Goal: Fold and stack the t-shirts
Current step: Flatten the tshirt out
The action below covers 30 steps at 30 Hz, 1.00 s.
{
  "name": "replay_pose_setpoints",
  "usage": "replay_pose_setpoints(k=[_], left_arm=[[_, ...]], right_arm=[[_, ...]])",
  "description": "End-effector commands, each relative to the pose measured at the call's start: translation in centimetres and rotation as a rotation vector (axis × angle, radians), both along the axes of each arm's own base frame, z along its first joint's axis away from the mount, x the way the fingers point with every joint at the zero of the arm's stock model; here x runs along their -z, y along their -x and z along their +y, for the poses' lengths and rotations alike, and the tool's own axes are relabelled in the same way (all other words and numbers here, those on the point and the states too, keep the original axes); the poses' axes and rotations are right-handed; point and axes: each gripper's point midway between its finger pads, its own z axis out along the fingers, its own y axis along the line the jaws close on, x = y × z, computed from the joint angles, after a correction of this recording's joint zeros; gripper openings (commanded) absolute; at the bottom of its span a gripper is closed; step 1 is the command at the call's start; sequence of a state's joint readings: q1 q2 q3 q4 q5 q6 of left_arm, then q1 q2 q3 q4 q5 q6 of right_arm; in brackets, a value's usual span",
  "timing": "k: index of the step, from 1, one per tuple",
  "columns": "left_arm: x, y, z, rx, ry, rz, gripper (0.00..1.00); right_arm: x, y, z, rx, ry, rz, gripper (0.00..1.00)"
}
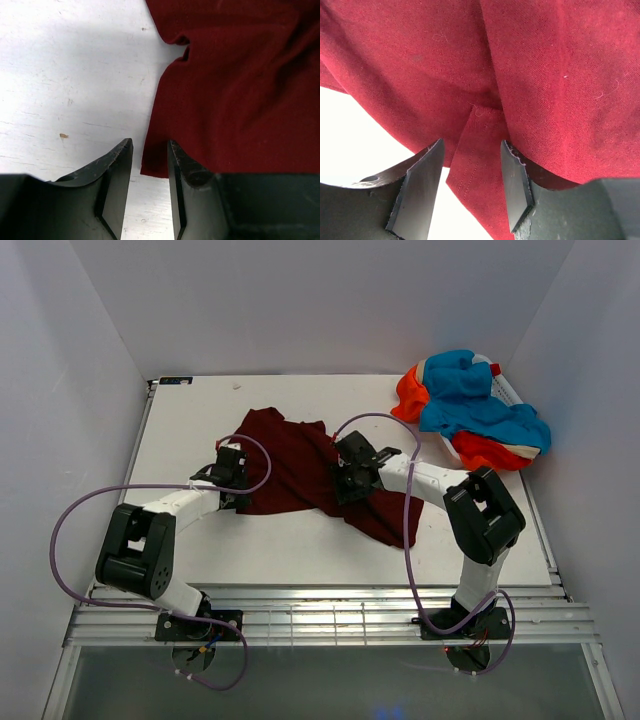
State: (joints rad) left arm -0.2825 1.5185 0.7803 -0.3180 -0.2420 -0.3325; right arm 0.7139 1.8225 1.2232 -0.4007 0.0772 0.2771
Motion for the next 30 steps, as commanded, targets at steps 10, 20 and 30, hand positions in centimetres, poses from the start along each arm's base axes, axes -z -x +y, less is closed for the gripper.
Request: replay_pose_setpoints(k=[10, 20, 30], left_arm=[[1.0, 1.9, -2.2, 0.034, 0.025, 0.081, 0.42], [2.1, 1.9, -1.4, 0.01, -0.037, 0.115, 0.29], [1.7, 1.9, -1.0, -0.001, -0.051, 0.105, 0.17]], right_arm=[[0.3, -0.8, 0.2, 0.003, 0.025, -0.015, 0.54], [2.9, -0.1, -0.9, -0.007, 0.081, 0.01, 0.24], [2.1, -0.5, -0.8, -0.006, 0.081, -0.003, 0.12]])
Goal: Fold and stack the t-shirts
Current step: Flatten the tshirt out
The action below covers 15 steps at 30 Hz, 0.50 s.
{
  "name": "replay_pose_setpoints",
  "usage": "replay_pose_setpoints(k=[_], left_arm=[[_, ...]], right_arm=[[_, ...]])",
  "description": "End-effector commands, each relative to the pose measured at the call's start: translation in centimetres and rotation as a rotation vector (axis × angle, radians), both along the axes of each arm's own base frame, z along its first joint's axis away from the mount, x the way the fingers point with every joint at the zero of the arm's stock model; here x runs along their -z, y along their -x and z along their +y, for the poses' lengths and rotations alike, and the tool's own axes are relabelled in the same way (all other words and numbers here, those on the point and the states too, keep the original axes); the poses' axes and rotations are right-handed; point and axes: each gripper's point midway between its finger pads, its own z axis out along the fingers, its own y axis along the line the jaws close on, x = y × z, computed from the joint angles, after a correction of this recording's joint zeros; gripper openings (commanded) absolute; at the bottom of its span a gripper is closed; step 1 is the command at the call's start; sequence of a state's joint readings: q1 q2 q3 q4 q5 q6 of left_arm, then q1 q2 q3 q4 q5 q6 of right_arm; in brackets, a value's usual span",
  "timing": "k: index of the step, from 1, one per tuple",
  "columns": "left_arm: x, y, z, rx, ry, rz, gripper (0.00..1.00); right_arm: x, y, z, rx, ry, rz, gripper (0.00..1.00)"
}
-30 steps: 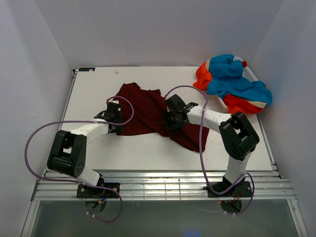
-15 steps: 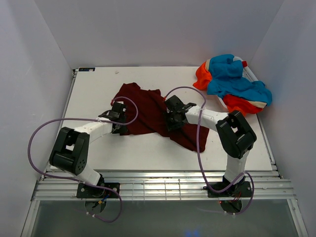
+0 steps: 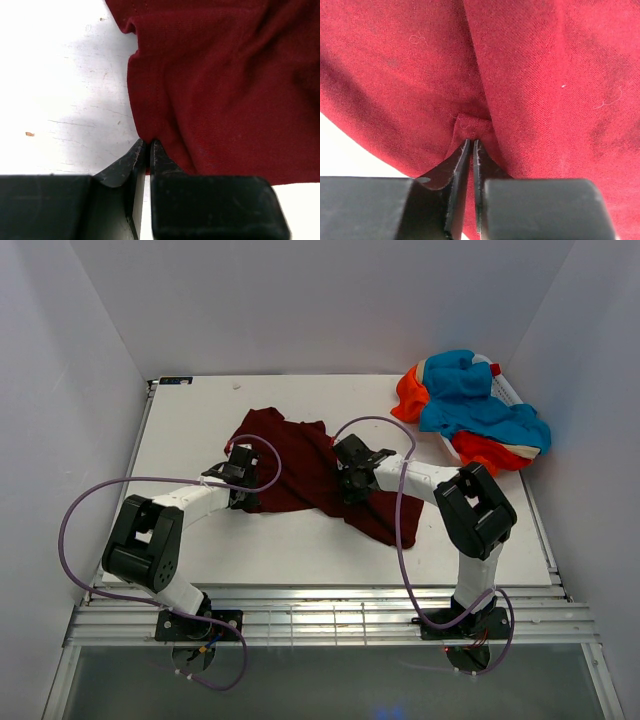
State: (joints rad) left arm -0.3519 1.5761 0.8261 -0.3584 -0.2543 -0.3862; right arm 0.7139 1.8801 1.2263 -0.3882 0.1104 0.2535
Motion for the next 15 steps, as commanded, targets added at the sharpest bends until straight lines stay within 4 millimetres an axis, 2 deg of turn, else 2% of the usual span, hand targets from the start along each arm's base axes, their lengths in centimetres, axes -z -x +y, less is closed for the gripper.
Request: replay_pose_setpoints(k=[1, 3, 5, 7, 12, 15], left_arm=[[0.9, 1.6, 1.3, -0.018, -0.055, 0.062, 0.17], [0.8, 1.6, 1.2, -0.02, -0.051, 0.057, 0.18], [0.8, 1.6, 1.3, -0.023, -0.051, 0.059, 0.18], [0.9, 1.6, 1.3, -0.023, -0.053, 0.064, 0.18], [1.0, 1.8, 1.4, -0.024, -0.057, 0.071, 0.19], [0.8, 1.9, 1.5, -0.026, -0.058, 0.069, 0.19]], right_arm=[[-0.3, -0.3, -0.3, 0.003, 0.024, -0.019, 0.19], [-1.2, -0.6, -0.2, 0.007, 0.025, -0.035, 0.36], [-1.3, -1.0, -0.2, 0.008, 0.035, -0.044, 0.45], [-1.4, -1.4, 0.0, 0.004, 0.034, -0.047, 0.49], [0.5, -1.6, 0.3, -0.003, 0.061, -0.013, 0.51], [0.8, -1.9, 0.5, -0.007, 0.069, -0.011, 0.54]])
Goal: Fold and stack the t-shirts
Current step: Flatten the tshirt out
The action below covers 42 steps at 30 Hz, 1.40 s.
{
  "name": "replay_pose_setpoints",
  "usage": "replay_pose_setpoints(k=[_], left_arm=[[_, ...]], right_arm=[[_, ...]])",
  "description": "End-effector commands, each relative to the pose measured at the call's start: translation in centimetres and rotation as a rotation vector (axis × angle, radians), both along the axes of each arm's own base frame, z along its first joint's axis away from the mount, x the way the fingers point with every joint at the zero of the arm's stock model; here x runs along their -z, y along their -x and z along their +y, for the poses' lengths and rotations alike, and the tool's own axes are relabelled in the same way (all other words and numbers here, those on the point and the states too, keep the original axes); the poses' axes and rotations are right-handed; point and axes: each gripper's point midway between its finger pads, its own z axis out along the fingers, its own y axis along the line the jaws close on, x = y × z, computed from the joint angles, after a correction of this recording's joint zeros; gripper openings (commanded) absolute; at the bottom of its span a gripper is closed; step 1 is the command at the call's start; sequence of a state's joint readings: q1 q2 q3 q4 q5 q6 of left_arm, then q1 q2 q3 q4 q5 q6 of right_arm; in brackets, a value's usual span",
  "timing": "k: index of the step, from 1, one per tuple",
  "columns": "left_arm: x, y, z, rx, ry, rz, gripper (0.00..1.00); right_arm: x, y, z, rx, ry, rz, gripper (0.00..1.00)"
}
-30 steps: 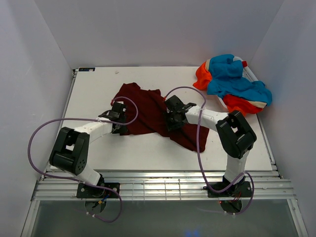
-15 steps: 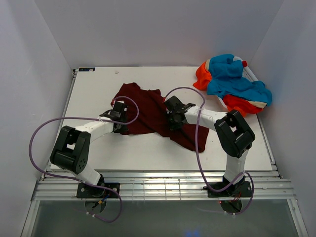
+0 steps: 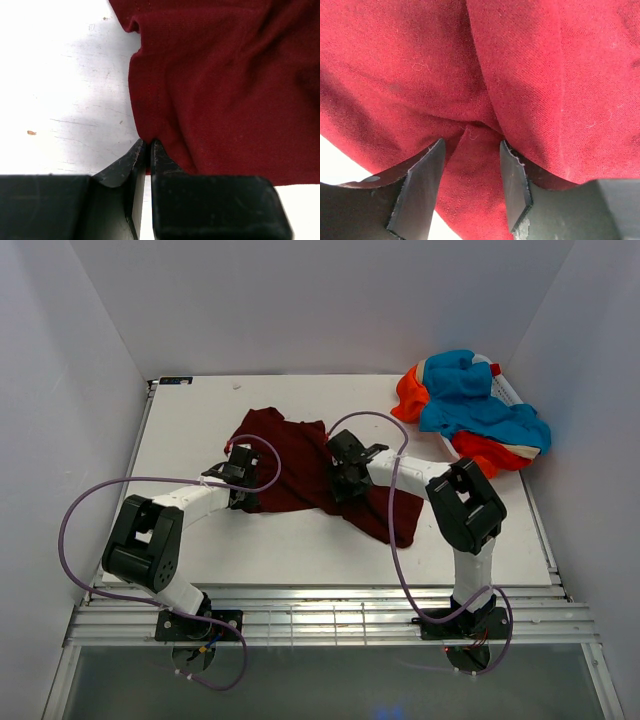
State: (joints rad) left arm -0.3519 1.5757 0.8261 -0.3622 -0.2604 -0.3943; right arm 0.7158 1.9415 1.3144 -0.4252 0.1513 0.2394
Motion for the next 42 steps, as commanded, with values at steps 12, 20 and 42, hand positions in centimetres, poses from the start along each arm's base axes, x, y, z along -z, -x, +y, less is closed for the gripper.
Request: replay_pose_setpoints(k=[12, 20, 42], left_arm=[[0.5, 1.9, 1.5, -0.02, -0.066, 0.066, 0.13], [-2.8, 1.3, 1.5, -0.052, -0.045, 0.006, 0.12], [-15.7, -0.1, 5.1, -0.167, -0.065, -0.12, 0.13]], right_arm=[[3.1, 0.6, -1.6, 0.002, 0.095, 0.028, 0.08], [-3.4, -0.7, -2.5, 0.007, 0.118, -0.072, 0.1], [-8.5, 2.6, -9.6, 0.04, 0.213, -0.084, 0.2]])
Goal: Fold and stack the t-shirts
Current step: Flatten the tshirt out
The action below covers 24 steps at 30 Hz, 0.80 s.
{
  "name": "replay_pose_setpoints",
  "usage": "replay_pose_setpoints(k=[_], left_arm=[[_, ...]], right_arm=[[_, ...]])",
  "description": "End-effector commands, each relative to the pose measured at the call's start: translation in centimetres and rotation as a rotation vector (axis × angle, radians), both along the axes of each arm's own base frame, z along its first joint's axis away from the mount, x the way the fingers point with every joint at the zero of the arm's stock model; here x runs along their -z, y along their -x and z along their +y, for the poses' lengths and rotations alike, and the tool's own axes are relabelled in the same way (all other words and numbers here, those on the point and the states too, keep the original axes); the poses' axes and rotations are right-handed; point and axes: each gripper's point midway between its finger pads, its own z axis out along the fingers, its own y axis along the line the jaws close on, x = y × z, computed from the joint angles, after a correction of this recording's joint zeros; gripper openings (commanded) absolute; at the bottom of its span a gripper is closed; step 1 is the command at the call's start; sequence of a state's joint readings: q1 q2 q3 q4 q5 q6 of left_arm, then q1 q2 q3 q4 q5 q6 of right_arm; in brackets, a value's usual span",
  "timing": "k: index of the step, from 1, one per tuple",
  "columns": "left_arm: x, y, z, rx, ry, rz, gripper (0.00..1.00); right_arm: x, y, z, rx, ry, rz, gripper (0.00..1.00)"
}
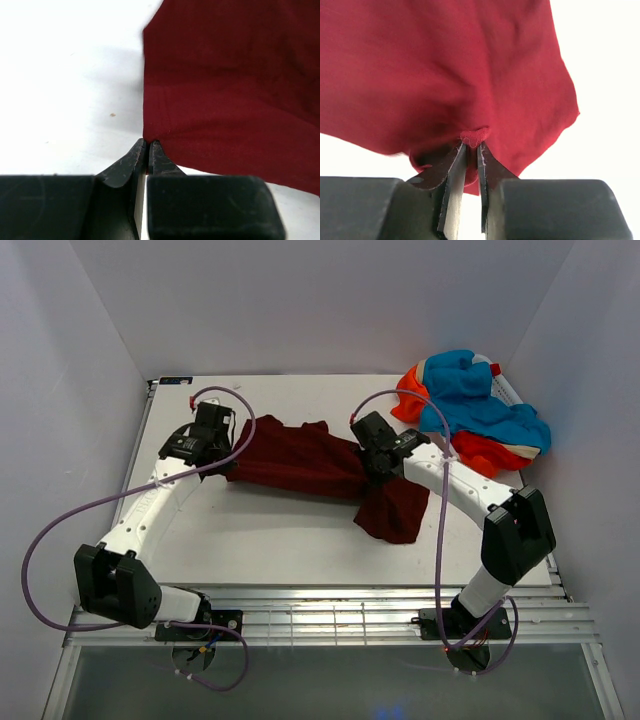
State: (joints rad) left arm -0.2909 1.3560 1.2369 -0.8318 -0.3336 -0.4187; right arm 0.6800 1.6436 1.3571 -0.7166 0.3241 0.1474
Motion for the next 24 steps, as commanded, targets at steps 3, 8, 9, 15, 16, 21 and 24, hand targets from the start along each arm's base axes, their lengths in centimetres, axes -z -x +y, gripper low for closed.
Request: replay_pose_setpoints(k=[3, 8, 9, 15, 16, 21, 24], left_arm=[[2.2, 2.4, 3.9, -0.094, -0.081, 0.094, 0.12], [2.0, 2.4, 4.1, -0.076, -0.035, 0.074, 0.12], [1.3, 2.1, 3.4, -0.055, -0.009, 0.057, 0.12], [-8.0, -2.0, 1.6, -0.011, 0.084, -0.157, 0.06], [-9.8, -2.7, 1.5, -0.012, 0.092, -0.194, 0.03], [-17.5, -7.0, 0.9, -0.017, 0.111, -0.326, 0.0], [-21.2, -8.2, 0.9, -0.031, 0.128, -0.41, 0.0]], right_arm=[[4.3, 3.0, -3.8, 0.023, 0.104, 0.1, 0.2], [5.1, 3.6, -4.0, 0.018, 0.092, 0.108, 0.13], [4.8, 3.4, -3.9, 0.024, 0.083, 0.102, 0.11], [-4.3, -0.8, -2.8, 0.08, 0.026, -0.097, 0.08], [-6.2, -1.5, -2.8, 0.088, 0.022, -0.137, 0.08], [-19.8, -7.0, -5.0, 0.208, -0.052, -0.403, 0.08], [-25.4, -8.7, -6.5, 0.24, -0.095, -0.503, 0.08]])
